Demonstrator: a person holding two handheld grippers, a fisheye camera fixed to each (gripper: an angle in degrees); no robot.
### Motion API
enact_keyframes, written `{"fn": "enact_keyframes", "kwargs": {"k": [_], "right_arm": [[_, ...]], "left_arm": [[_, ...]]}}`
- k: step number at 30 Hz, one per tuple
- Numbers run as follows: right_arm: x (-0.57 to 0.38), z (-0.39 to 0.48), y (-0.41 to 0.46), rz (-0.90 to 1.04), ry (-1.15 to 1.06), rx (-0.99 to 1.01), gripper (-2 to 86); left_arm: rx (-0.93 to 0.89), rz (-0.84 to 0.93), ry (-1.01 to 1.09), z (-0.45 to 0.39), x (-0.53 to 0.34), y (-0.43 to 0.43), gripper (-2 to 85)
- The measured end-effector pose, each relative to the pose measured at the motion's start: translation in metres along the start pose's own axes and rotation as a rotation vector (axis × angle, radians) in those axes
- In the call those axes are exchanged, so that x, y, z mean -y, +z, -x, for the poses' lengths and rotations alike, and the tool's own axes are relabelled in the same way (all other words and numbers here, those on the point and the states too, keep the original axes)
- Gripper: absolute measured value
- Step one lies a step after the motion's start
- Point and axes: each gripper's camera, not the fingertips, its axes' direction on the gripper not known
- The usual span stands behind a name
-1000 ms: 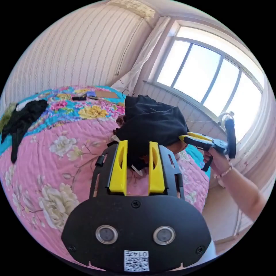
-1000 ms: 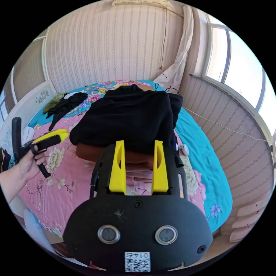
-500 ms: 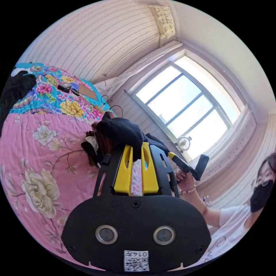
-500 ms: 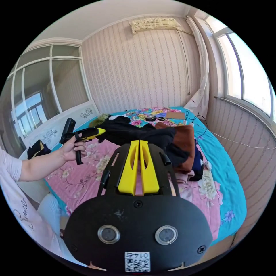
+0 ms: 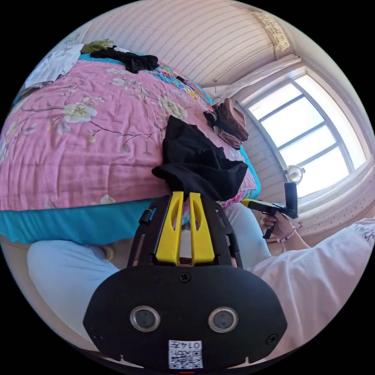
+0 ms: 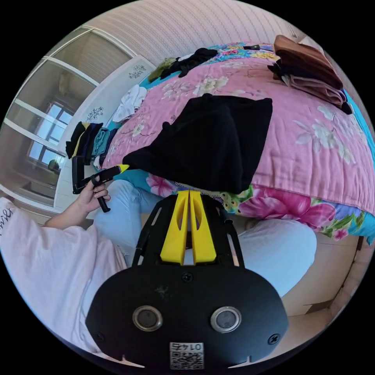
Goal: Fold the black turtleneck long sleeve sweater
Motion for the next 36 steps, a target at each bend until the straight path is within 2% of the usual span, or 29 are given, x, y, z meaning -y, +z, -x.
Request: {"fn": "enact_keyframes", "kwargs": {"k": [5,7,11,14,16,23,25,28,30,33,36], "right_arm": [[0.023,-0.004,-0.024,-0.143,0.033,-0.102,7.8],[0.032,-0.004,-0.026,-0.225,0.016,-0.144,11.1],[0.051,-0.019,-0.001,-0.165,0.044,-0.212,13.4],[0.059,-0.036,0.025,-0.073,0.101,-0.156,11.6],[0.054,-0.039,0.031,-0.053,0.102,-0.045,7.0],[0.006,-0.021,0.022,-0.002,-0.008,0.144,2.1],[-0.013,-0.011,0.027,0.102,-0.045,0.165,1.8],[-0.029,0.002,0.035,0.221,-0.084,0.034,2.2],[-0.029,0.010,0.037,0.224,-0.103,-0.041,2.9],[-0.018,0.028,0.037,0.118,-0.133,-0.071,5.7],[0.000,0.051,0.045,0.010,-0.177,-0.125,12.0]], "left_arm": [[0.116,-0.059,0.071,-0.019,0.004,-0.015,1.0],[0.158,-0.068,0.095,-0.025,0.006,-0.009,4.2],[0.201,0.026,0.079,-0.021,0.014,0.023,7.3],[0.169,0.116,0.013,-0.015,0.017,0.050,6.5],[0.126,0.177,-0.010,-0.015,0.017,0.062,1.9],[0.053,0.202,0.050,-0.029,-0.009,0.055,-0.9],[0.031,0.214,0.054,-0.030,-0.021,0.045,-0.9],[0.045,0.187,0.034,-0.029,-0.028,0.029,-0.8],[0.080,0.159,0.035,-0.029,-0.025,0.020,-0.5],[0.173,0.112,0.059,-0.033,-0.010,0.013,1.8],[0.164,0.070,0.070,-0.037,0.017,0.013,6.9]]}}
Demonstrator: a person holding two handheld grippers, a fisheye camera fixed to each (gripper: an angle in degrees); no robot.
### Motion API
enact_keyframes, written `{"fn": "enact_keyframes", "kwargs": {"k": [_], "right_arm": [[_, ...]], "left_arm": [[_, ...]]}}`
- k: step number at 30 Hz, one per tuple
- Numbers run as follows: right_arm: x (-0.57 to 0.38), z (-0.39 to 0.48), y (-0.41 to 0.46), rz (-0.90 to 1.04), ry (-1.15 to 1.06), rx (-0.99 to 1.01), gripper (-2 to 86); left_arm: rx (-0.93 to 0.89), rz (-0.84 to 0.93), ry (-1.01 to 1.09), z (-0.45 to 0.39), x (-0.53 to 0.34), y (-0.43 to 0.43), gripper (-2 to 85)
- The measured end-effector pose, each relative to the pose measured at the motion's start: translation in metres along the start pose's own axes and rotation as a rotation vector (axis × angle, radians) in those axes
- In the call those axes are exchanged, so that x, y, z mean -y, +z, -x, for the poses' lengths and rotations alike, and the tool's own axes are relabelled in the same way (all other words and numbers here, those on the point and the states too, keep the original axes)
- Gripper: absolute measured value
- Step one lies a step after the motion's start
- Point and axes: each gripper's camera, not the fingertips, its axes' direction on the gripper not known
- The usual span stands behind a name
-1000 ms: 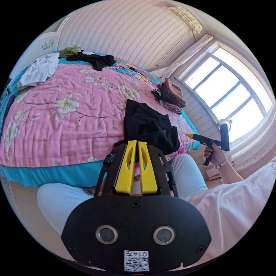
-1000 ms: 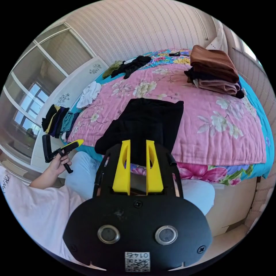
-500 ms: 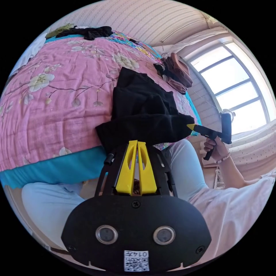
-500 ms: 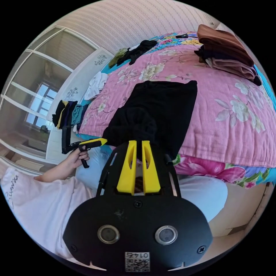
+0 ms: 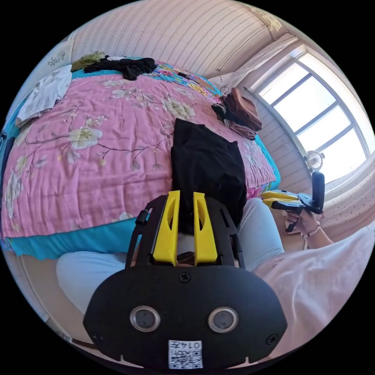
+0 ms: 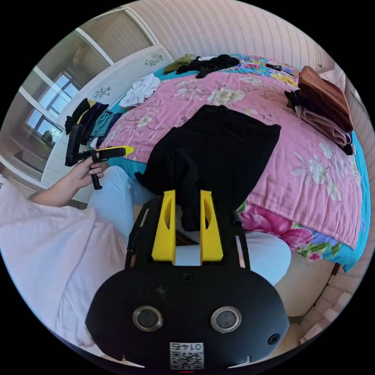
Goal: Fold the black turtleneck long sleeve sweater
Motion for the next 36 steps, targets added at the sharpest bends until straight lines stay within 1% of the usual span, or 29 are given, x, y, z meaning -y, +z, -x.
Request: {"fn": "enact_keyframes", "kwargs": {"k": [1,3,8,10,12,15,16,18,21,23,24,25,26,27,28,29,30,31,32,33,34,36], "right_arm": [[0.008,0.006,0.007,-0.024,-0.004,-0.049,14.7],[0.019,0.011,0.020,-0.017,0.012,-0.071,17.4],[0.033,0.031,0.060,0.104,0.015,0.029,17.6],[0.031,0.047,0.072,0.158,-0.013,0.035,17.6],[0.027,0.058,0.075,0.157,-0.029,0.029,17.5],[0.022,0.074,0.084,0.188,-0.060,0.004,17.7],[0.021,0.079,0.089,0.197,-0.066,-0.017,17.9],[0.020,0.087,0.094,0.173,-0.067,-0.047,17.9],[0.018,0.099,0.109,0.167,-0.096,-0.091,16.5],[0.013,0.108,0.122,0.191,-0.148,-0.202,13.0],[0.008,0.115,0.124,0.168,-0.175,-0.318,9.1],[0.001,0.120,0.125,0.142,-0.204,-0.386,7.8],[-0.003,0.121,0.124,0.131,-0.214,-0.393,7.2],[-0.010,0.121,0.119,0.115,-0.210,-0.388,3.0],[-0.015,0.116,0.109,0.117,-0.186,-0.349,0.6],[-0.016,0.111,0.103,0.122,-0.161,-0.311,0.2],[-0.019,0.097,0.085,0.108,-0.083,-0.220,-0.3],[-0.025,0.081,0.063,0.058,-0.002,-0.144,-0.5],[-0.029,0.073,0.051,0.027,0.037,-0.122,-0.6],[-0.040,0.059,0.026,-0.049,0.095,-0.111,-0.7],[-0.052,0.048,-0.001,-0.142,0.132,-0.118,-0.8],[-0.069,0.036,-0.040,-0.257,0.162,-0.152,-0.9]], "left_arm": [[0.004,-0.007,0.006,-0.002,0.013,0.002,7.4],[0.037,-0.004,0.014,-0.005,0.032,0.008,7.9],[0.036,0.091,-0.004,-0.010,0.079,0.041,8.6],[0.127,0.133,0.054,-0.020,0.097,0.058,9.0],[0.163,0.173,0.062,-0.022,0.107,0.071,9.2],[0.096,0.325,-0.024,-0.016,0.115,0.094,7.6],[0.088,0.331,-0.027,-0.017,0.114,0.095,6.2],[0.099,0.303,-0.002,-0.023,0.112,0.087,3.1],[-0.007,0.247,0.013,-0.030,0.110,0.064,1.1],[-0.053,0.204,0.019,-0.034,0.108,0.048,0.3],[-0.077,0.187,0.030,-0.038,0.107,0.039,0.0],[-0.094,0.176,0.053,-0.043,0.106,0.031,-0.3],[-0.096,0.172,0.068,-0.046,0.106,0.028,-0.4],[-0.096,0.166,0.097,-0.052,0.106,0.022,-0.5],[-0.107,0.151,0.123,-0.057,0.106,0.015,-0.7],[-0.121,0.139,0.130,-0.059,0.106,0.011,-0.7],[-0.157,0.111,0.140,-0.063,0.107,0.002,-0.8],[-0.188,0.072,0.148,-0.067,0.108,-0.008,-0.9],[-0.201,0.049,0.153,-0.068,0.108,-0.014,-0.9],[-0.234,0.008,0.168,-0.073,0.110,-0.025,-0.9],[-0.270,-0.027,0.188,-0.080,0.112,-0.038,-1.0],[-0.334,-0.096,0.248,-0.095,0.114,-0.061,-1.0]]}}
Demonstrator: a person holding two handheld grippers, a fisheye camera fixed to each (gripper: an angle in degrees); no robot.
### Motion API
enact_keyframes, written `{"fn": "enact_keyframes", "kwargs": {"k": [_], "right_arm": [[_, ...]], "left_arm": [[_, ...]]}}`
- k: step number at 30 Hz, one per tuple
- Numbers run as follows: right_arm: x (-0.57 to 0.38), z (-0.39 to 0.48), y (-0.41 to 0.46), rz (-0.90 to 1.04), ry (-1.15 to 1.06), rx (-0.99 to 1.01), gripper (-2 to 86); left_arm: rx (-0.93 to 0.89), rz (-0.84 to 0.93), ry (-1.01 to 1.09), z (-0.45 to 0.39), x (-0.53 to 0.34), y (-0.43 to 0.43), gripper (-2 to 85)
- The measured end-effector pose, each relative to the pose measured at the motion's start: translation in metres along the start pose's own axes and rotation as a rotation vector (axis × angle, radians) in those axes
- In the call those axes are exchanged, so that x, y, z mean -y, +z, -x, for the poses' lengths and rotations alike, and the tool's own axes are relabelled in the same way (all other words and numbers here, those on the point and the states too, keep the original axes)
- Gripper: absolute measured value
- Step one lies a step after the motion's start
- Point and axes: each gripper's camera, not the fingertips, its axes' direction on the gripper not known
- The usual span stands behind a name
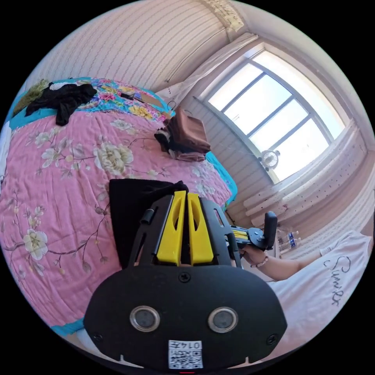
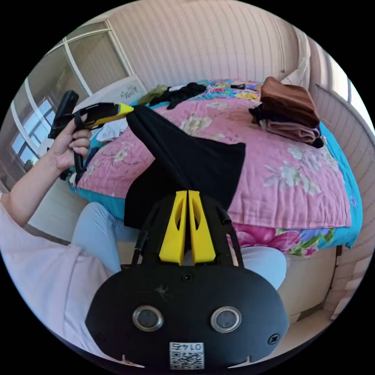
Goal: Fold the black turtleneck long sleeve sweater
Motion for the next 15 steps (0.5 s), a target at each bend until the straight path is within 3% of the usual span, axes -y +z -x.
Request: {"fn": "enact_keyframes", "kwargs": {"k": [4,7,11,15], "right_arm": [[0.005,-0.030,-0.092,-0.227,0.033,-0.048,-0.9],[0.013,-0.034,-0.143,-0.359,-0.054,-0.036,-0.9],[0.015,-0.041,-0.157,-0.333,-0.081,-0.108,-0.9],[-0.018,-0.075,-0.149,-0.222,0.078,-0.155,-0.9]], "left_arm": [[-0.091,-0.265,0.202,-0.062,0.020,-0.068,-1.0],[0.053,-0.333,0.310,-0.090,0.031,-0.109,-1.0],[0.179,-0.190,0.272,-0.076,0.030,-0.102,-0.9],[0.261,0.007,0.185,-0.037,-0.002,-0.058,0.1]]}}
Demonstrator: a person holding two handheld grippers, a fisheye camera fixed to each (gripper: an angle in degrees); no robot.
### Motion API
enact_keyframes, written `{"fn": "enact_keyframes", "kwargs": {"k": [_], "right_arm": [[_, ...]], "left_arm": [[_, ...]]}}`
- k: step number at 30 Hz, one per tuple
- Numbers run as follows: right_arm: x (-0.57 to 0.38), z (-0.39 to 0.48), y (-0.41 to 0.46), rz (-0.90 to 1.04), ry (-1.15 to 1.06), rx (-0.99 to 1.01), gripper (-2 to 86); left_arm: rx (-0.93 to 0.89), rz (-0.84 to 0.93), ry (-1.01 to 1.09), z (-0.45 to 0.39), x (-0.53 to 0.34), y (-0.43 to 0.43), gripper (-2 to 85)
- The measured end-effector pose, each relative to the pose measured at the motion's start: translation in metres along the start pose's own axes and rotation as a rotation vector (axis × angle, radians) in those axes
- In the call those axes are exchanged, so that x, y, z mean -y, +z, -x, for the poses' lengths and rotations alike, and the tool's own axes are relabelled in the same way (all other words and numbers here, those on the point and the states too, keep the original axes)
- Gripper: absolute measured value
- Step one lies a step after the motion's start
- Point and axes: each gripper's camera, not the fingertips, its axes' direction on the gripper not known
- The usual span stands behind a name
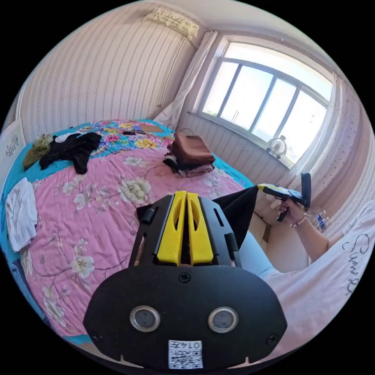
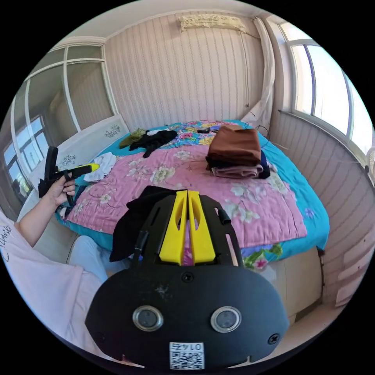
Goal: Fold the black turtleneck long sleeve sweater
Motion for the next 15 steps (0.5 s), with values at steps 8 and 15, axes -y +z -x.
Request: {"fn": "enact_keyframes", "kwargs": {"k": [8,15], "right_arm": [[-0.071,-0.056,0.014,0.228,0.164,-0.060,-0.9],[-0.092,-0.085,-0.003,0.203,0.281,0.024,-0.8]], "left_arm": [[-0.168,0.286,-0.183,0.025,-0.021,0.097,7.2],[-0.225,0.417,-0.309,0.024,-0.006,0.161,8.0]]}}
